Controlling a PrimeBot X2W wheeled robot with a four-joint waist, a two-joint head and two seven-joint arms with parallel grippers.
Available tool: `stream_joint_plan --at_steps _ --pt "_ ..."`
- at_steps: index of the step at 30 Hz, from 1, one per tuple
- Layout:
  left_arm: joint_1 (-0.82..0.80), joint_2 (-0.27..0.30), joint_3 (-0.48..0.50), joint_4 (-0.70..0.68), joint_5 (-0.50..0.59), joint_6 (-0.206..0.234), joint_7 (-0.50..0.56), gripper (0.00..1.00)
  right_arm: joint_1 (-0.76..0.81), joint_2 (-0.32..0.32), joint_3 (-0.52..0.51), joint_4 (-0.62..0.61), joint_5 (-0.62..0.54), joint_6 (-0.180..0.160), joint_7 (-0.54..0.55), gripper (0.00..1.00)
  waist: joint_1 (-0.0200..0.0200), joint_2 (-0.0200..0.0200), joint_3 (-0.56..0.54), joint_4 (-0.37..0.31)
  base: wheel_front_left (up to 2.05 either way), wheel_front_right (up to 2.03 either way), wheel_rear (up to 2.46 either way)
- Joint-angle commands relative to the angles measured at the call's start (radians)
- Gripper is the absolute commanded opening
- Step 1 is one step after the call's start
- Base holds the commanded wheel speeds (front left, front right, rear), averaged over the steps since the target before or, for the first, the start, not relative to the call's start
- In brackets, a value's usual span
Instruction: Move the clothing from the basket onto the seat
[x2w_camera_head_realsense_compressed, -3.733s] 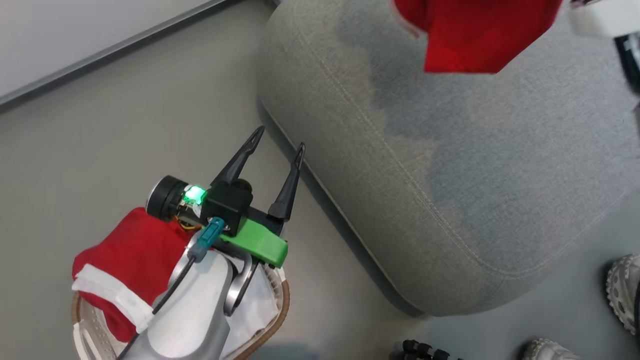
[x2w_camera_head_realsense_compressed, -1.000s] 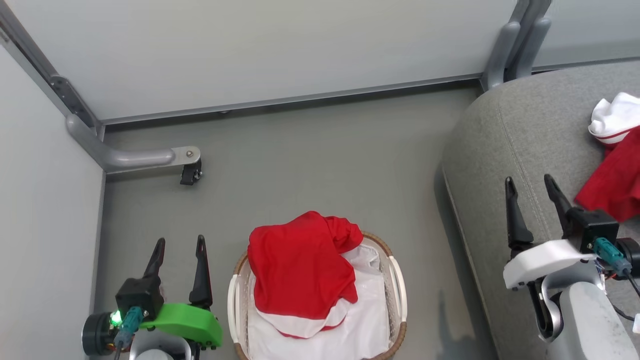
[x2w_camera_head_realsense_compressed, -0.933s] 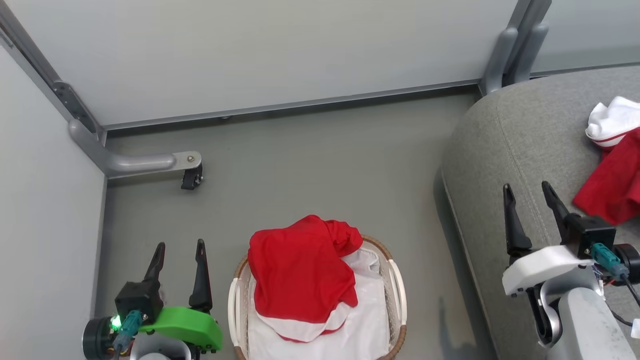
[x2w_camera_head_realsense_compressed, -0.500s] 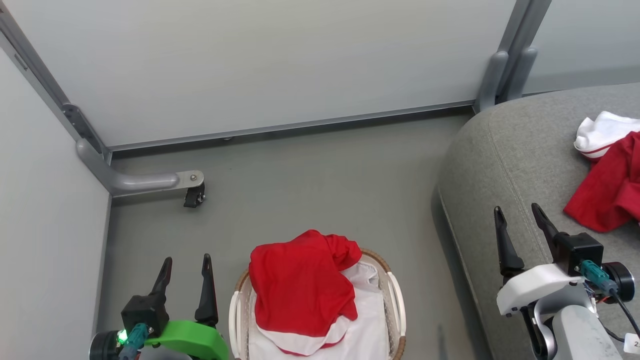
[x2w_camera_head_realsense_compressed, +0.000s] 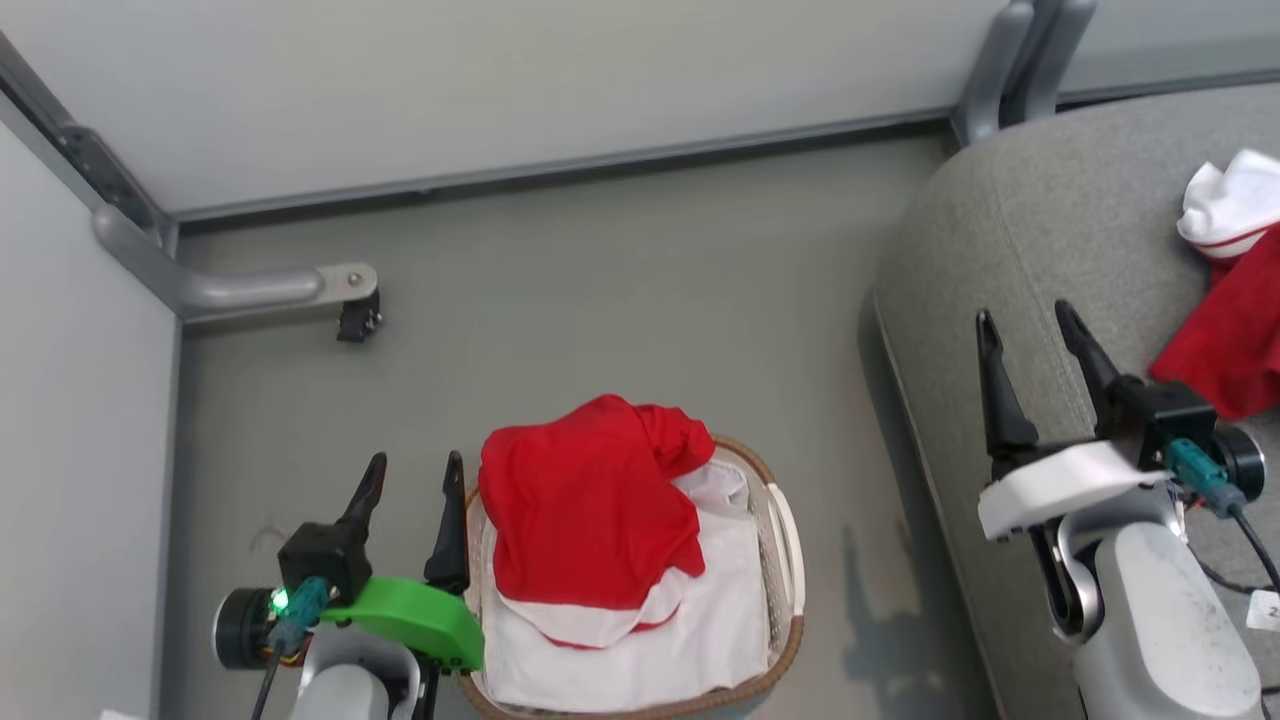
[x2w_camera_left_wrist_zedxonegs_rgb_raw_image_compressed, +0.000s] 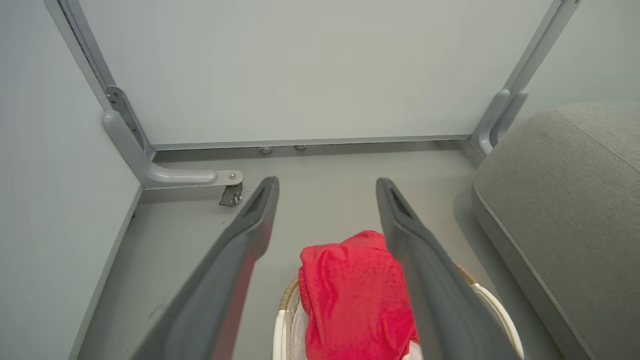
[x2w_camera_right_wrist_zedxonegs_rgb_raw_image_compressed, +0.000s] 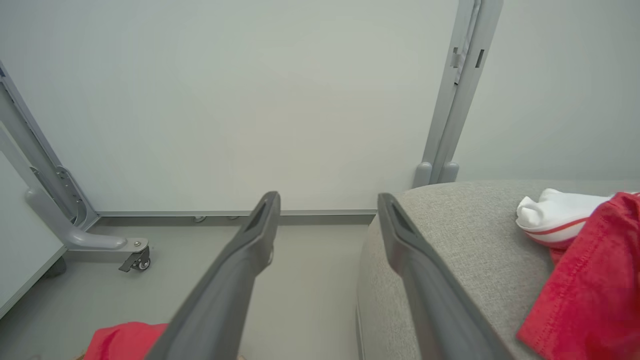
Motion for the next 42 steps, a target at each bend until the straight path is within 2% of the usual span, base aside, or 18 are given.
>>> stream_joint_plan --at_steps 1,9,25,32,36,42 --pt "-0.034 0.002 -0.006 0.022 -0.008 -0.006 0.001 1.0 -0.021 -0.004 0.003 -0.01 0.005 -0.001 0.0 1.0 0.0001 0.0 0.08 -0.023 0.0 0.0 0.0" --pt "-0.157 0.003 -0.065 0.163 -0.031 -0.015 0.001 1.0 -0.108 -0.003 0.044 -0.047 0.021 -0.001 0.0 1.0 0.0001 0.0 0.208 -0.063 0.0 0.0 0.0" --pt "-0.411 0.004 -0.202 0.48 0.002 -0.027 0.001 1.0 -0.213 -0.003 0.088 -0.082 0.056 -0.001 0.0 1.0 0.0001 0.0 0.434 -0.133 0.0 0.0 0.0" --pt "-0.505 0.004 -0.235 0.547 -0.012 0.005 0.001 1.0 -0.249 -0.003 0.092 -0.1 0.07 -0.001 0.0 1.0 0.0001 0.0 0.526 -0.165 0.0 0.0 0.0" --pt "-0.559 0.004 -0.249 0.59 0.011 0.035 0.001 1.0 -0.267 -0.003 0.093 -0.109 0.08 -0.001 0.0 1.0 0.0001 0.0 0.571 -0.184 0.0 0.0 0.0" --pt "-0.637 0.007 -0.26 0.695 0.033 0.055 0.001 1.0 -0.282 -0.003 0.092 -0.114 0.094 -0.001 0.0 1.0 0.0001 0.0 0.628 -0.207 0.0 0.0 0.0"
